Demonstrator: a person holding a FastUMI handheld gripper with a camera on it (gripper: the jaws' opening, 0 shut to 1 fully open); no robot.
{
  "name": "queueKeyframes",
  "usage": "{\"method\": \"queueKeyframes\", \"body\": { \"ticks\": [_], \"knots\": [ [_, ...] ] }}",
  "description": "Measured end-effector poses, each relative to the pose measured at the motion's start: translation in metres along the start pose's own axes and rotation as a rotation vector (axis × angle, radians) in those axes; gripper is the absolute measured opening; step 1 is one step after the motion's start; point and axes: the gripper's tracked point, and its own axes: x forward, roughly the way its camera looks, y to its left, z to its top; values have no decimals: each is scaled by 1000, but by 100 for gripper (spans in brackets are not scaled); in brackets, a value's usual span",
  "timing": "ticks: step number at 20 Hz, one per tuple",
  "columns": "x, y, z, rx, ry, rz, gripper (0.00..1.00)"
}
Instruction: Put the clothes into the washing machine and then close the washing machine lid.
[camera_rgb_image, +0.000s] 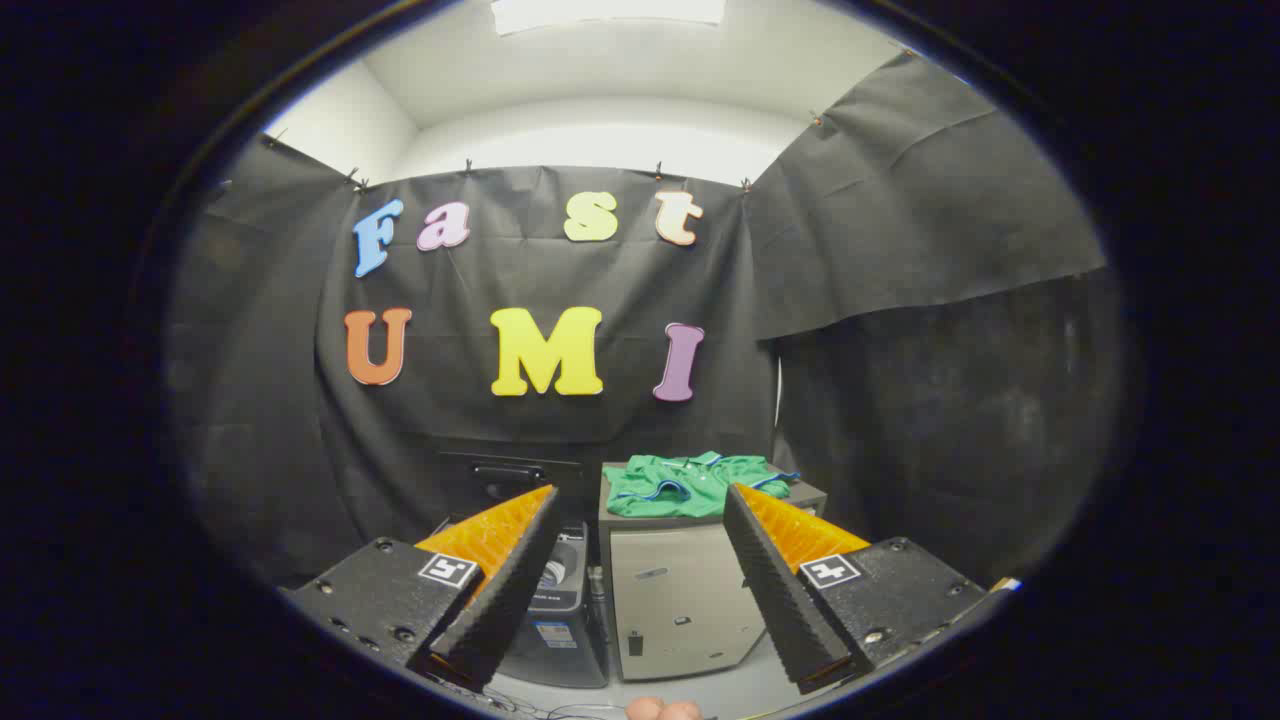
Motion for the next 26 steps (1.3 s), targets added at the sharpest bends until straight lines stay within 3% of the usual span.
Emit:
{"method": "queueKeyframes", "body": {
  "ticks": [12, 26],
  "knots": [
    [-1, -3, -2, 15, 6, -22, 100],
    [12, 15, -13, -7, 58, 35, 100]
  ]
}}
